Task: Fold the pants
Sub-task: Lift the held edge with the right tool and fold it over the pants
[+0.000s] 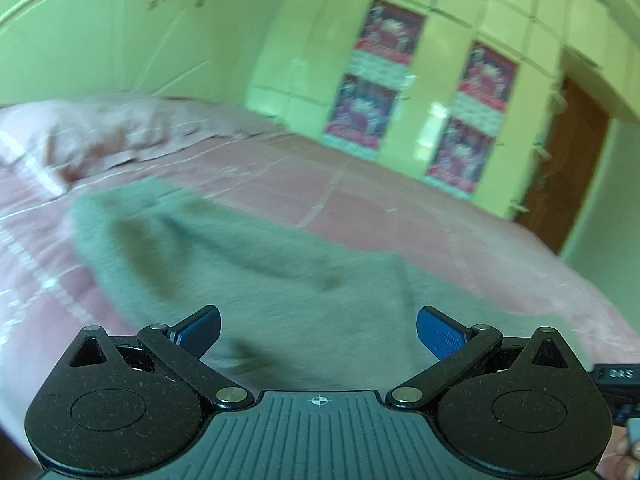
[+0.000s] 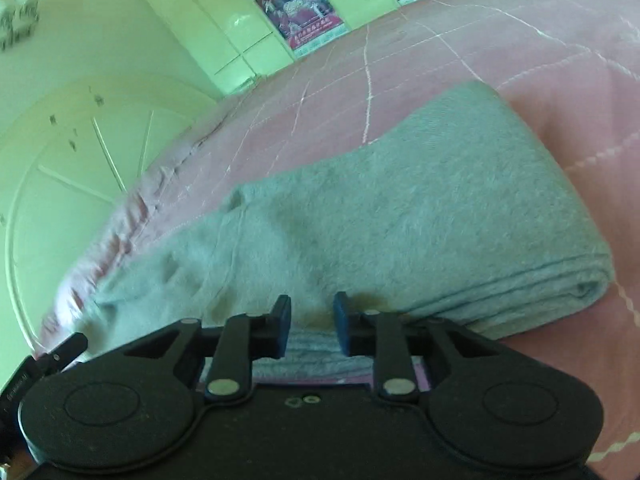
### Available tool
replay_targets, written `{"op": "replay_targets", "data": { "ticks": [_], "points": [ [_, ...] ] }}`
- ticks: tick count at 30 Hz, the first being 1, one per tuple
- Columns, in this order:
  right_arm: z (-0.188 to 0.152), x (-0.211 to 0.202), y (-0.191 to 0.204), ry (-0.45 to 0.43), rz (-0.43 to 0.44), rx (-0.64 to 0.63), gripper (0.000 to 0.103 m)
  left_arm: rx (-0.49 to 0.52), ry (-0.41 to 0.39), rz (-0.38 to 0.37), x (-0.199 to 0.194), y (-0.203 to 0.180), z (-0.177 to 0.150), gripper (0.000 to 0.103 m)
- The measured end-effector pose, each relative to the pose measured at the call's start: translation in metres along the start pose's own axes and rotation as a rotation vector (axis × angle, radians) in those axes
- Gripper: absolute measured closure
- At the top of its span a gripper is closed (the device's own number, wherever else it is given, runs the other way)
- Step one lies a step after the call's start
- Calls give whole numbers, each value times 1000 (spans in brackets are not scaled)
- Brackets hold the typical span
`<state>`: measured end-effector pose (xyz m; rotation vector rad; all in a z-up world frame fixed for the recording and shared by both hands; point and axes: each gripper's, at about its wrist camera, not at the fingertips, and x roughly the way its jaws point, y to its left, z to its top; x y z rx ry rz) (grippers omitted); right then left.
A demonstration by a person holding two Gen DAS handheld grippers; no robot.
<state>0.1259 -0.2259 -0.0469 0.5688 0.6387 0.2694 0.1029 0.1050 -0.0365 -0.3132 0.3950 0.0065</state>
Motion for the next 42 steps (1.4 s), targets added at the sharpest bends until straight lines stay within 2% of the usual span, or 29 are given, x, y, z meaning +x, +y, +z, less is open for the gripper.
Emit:
{"op": "replay_targets", "data": {
  "ticks": [1,3,6,7,9,10,11,12,14,16,20,21,23,24,26,29,30,32,33,34,37,39,42],
  "points": [
    [3,-11,-3,-46,-3,-2,82,38,-9,-30,2,-14,2,0],
    [11,-32,-12,-129,-20,-11,82,114,1,-65,13,-40,5,0],
    [24,-55,-27,-208,-80,-31,83,251,71,-50,41,-81,8,0],
    [26,-60,-32,-208,-96,-44,84,285,101,-41,50,-92,8,0],
    [26,-52,-41,-128,-189,-97,92,326,157,-23,68,-107,3,0],
    [23,-40,-48,-57,-241,-107,100,360,223,2,80,-114,-3,0],
    [20,-34,-58,-15,-245,-94,103,380,304,24,92,-118,-11,0],
    [18,-28,-61,-26,-223,-78,103,367,318,19,95,-117,-18,0],
    [22,-28,-65,-21,-195,-47,103,344,291,-4,91,-111,-21,0],
    [25,-25,-61,-12,-195,-76,103,338,285,-16,87,-108,-23,0],
    [33,-35,-44,-92,-176,-144,100,339,287,-25,83,-107,-26,0],
    [34,-32,-43,-80,-184,-164,99,334,285,-26,83,-107,-26,0],
    [34,-13,-46,11,-229,-205,99,332,275,-24,86,-105,-28,0],
    [33,-12,-46,9,-231,-221,99,332,272,-24,86,-105,-28,0],
    [41,-18,-42,-32,-197,-229,96,297,269,-24,83,-100,-20,0],
    [60,-20,-36,-102,-192,-249,96,256,171,27,72,-93,-3,0],
    [67,-17,-34,-110,-192,-253,96,252,164,42,75,-90,2,0],
    [82,-3,-32,-114,-206,-264,96,252,223,56,95,-85,6,0],
    [87,6,-31,-110,-214,-272,96,262,294,53,109,-83,2,0],
    [90,15,-33,-94,-229,-282,96,282,315,48,117,-83,-3,0],
    [89,53,-47,38,-301,-266,96,277,291,40,118,-82,-7,0],
    [88,52,-45,20,-299,-267,96,266,281,37,115,-81,-5,0],
    [96,40,-36,-64,-275,-278,95,234,250,56,111,-77,-1,0]
  ]
}}
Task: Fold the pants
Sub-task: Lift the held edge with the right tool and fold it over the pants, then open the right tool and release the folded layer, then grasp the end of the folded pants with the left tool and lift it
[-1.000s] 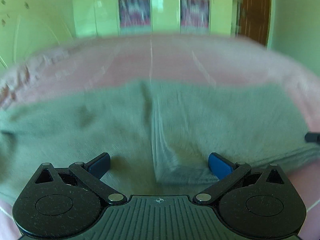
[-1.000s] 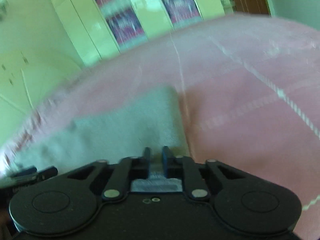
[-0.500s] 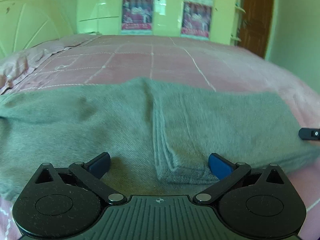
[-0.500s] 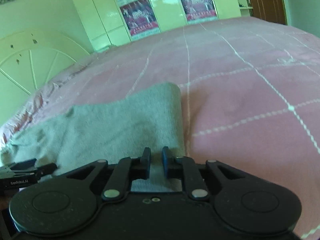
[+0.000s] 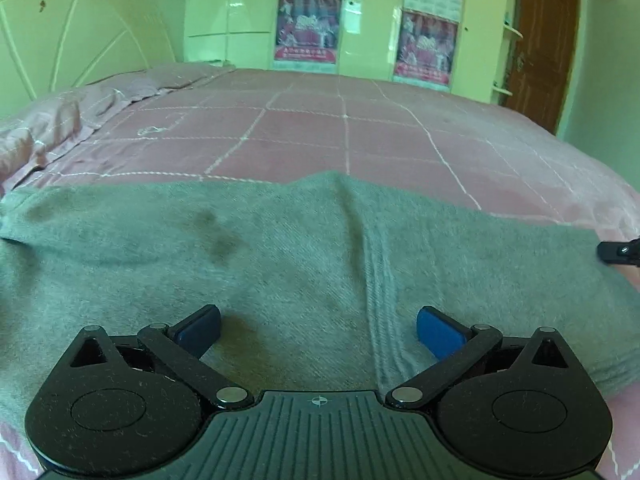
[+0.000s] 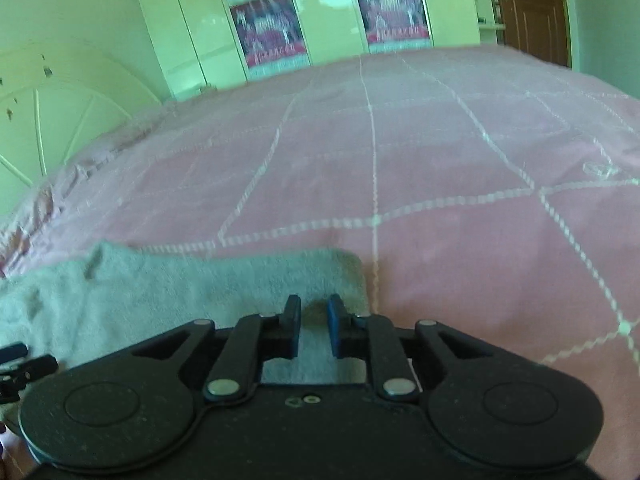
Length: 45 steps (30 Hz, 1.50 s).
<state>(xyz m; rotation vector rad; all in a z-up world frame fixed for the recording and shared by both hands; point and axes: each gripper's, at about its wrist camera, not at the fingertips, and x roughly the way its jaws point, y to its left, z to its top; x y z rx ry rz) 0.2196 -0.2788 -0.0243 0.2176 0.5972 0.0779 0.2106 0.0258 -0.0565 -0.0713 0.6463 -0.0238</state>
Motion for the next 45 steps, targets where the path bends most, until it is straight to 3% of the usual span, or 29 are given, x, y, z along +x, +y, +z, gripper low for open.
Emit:
{"op": "replay_targets", "data": {
  "ticks": [3,6,9,14,18,22,27,28,30,31,35,37,39,42,45],
  "points": [
    [16,10,-1,-27,-18,10,95,8,3,5,8,0,-1,0],
    [13,47,-4,90,-41,0,94,12,-5,4,13,1,-5,0],
    [9,53,-3,86,-45,-29,94,8,-11,-1,14,2,-6,0],
    [2,3,-1,-40,19,4,90,11,-19,2,14,2,-8,0],
    [-25,-45,3,-95,40,1,87,16,-25,5,12,0,-11,0],
    [-61,-87,2,-153,4,4,86,16,-45,3,10,-1,-14,0],
    [-73,-90,-10,-101,-30,65,80,20,-73,-32,-11,7,-20,0],
    [-72,-89,-9,-105,-35,51,75,17,-88,-38,-22,10,-25,0],
    [-74,-88,-5,-111,-28,35,51,17,-124,-57,-46,18,-38,0],
    [-77,-89,-2,-121,-30,22,32,22,-124,-60,-57,22,-46,0],
    [-80,-92,14,-134,-10,-46,32,12,-143,-103,-94,39,-56,0],
    [-83,-95,22,-139,0,-69,32,-49,-125,-62,-99,59,-56,0],
    [-85,-96,27,-138,1,-89,31,-183,-119,-33,-99,89,-53,0],
    [-87,-98,32,-136,6,-109,30,-394,-72,90,-89,144,-52,0],
    [-87,-99,35,-139,-1,-111,29,-496,-93,82,-78,186,-52,0]
  ]
}}
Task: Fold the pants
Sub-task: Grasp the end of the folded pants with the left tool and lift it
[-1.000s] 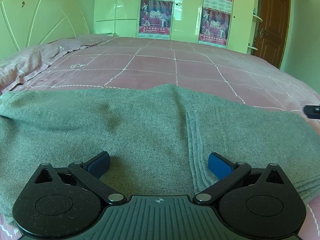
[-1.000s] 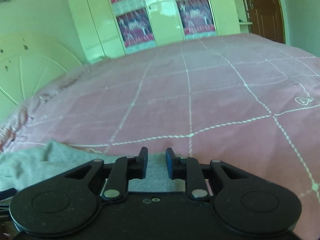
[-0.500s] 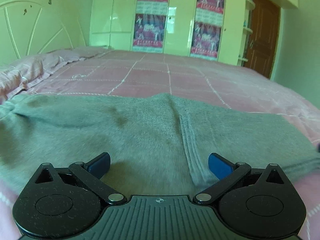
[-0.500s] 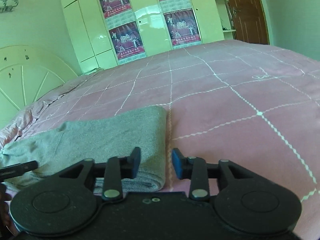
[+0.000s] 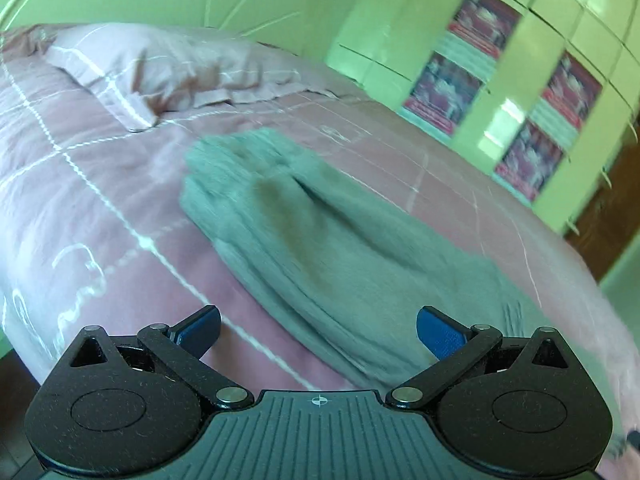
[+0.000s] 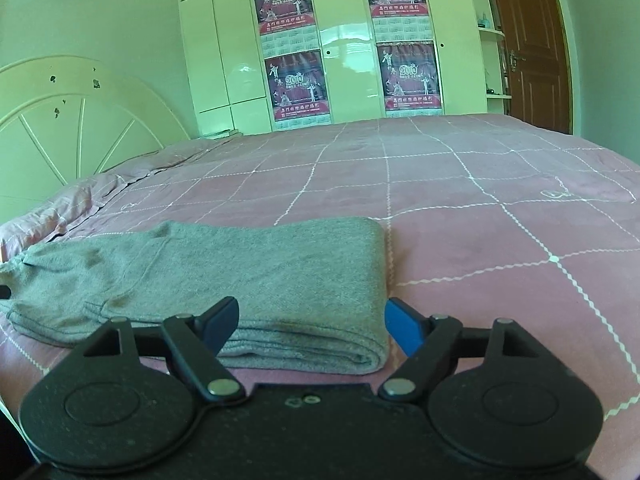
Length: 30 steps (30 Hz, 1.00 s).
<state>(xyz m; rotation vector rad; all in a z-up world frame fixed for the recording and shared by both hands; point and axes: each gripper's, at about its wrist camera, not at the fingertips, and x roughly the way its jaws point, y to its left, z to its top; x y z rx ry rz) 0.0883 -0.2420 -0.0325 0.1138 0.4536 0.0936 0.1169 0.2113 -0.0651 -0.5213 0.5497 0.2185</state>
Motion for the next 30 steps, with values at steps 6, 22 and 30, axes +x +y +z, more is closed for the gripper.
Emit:
{"op": "replay_targets", "data": {
  "ticks": [6,22,30],
  "points": [
    [-2,5,3,24,-18,-24,29,-75,40,-129,46,33,30,0],
    [17,44,108,43,141,-116,28,-27,-41,-210,90,71,36,59],
    [-23,76,174,132,119,-418,22,4,-19,-228,90,72,38,56]
  ]
}}
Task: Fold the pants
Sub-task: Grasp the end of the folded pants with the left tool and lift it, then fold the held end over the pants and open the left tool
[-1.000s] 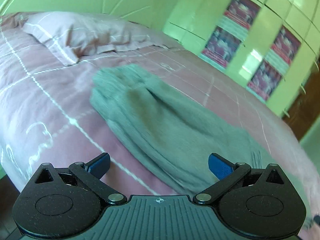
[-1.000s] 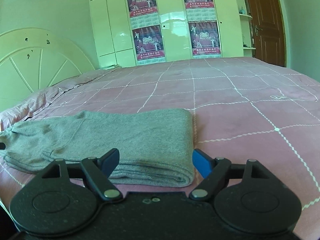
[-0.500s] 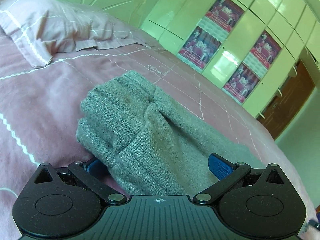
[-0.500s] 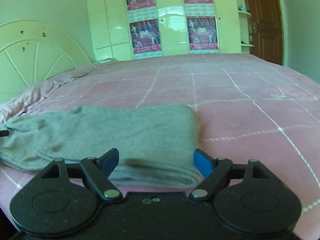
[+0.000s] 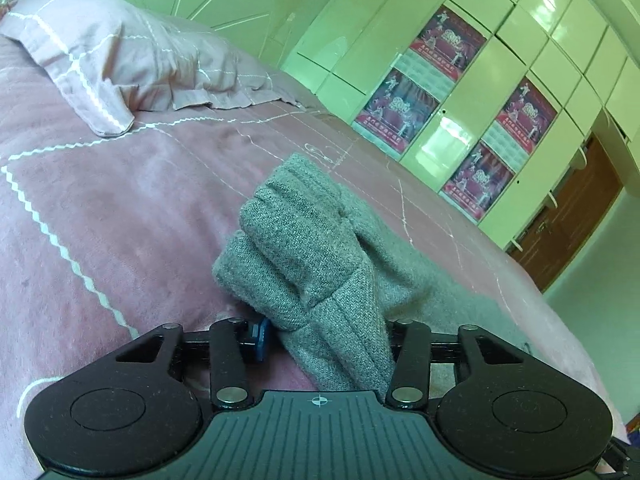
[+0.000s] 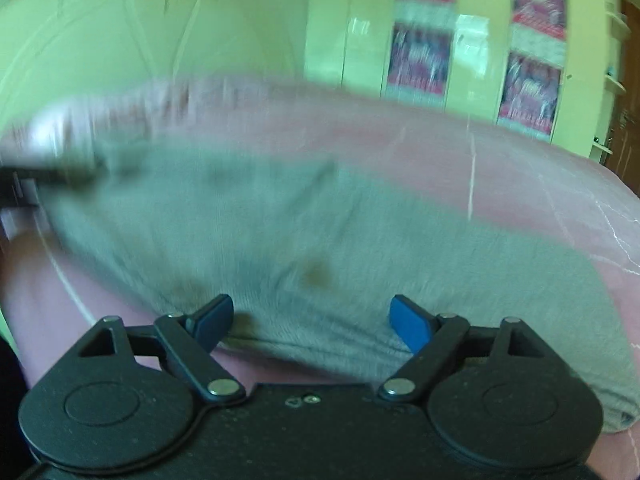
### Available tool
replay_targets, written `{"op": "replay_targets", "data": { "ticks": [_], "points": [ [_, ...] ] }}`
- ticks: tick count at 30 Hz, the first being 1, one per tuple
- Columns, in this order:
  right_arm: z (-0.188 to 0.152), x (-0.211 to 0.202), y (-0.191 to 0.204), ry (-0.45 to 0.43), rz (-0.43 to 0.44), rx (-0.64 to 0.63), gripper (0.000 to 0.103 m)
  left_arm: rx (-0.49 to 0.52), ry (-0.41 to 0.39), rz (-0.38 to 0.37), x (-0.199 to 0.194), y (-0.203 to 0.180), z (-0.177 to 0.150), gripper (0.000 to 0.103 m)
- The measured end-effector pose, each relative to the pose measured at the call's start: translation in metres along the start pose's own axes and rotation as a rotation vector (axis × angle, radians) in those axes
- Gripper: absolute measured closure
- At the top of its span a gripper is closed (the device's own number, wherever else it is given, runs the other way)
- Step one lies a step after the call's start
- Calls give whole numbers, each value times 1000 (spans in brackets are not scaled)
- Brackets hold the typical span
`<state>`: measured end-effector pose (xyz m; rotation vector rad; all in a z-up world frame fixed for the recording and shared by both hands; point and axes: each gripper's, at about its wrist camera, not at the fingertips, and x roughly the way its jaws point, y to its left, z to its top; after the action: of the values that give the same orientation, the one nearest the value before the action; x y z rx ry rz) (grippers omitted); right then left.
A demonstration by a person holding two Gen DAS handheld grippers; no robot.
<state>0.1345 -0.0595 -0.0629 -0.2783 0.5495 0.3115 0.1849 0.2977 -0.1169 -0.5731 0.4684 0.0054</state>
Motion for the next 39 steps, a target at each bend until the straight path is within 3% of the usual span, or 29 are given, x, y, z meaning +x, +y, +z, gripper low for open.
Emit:
{"op": "replay_targets", "data": {
  "ticks": [5,7,8,10,15,18,25,29,30,31,32,34,36,39],
  "points": [
    [8,-3,-4,8,18,32,24,62,-13,30,-3,-15,8,61],
    [13,-25,-18,-79,59,122,26,64,-20,29,-6,-18,10,63],
    [12,-38,-26,-133,68,153,19,67,-25,29,-8,-19,11,64],
    [8,-53,-45,-166,45,199,18,88,-39,30,-11,-26,12,66],
    [-8,-69,-139,-155,-18,553,18,149,-98,25,-22,-62,21,68],
    [-26,-77,-192,-157,-80,738,19,215,-132,-3,-29,-96,26,68],
    [-70,-104,-242,-227,-132,890,19,524,-160,-175,-27,-239,19,68],
    [-92,-117,-260,-251,-143,999,19,642,-95,-369,-11,-341,-18,68],
    [-97,-119,-264,-254,-146,1021,19,660,-41,-426,-3,-363,-33,67],
    [-102,-121,-268,-259,-150,1043,18,673,44,-461,6,-385,-52,58],
    [-107,-123,-271,-262,-150,1066,18,687,137,-458,17,-401,-72,39],
    [-115,-125,-276,-258,-138,1103,18,740,224,-389,22,-417,-111,22],
    [-119,-128,-279,-273,-121,1124,18,752,228,-389,8,-409,-131,22],
    [-116,-120,-281,-290,-31,1166,20,670,205,-343,-20,-378,-131,22]
  ]
}}
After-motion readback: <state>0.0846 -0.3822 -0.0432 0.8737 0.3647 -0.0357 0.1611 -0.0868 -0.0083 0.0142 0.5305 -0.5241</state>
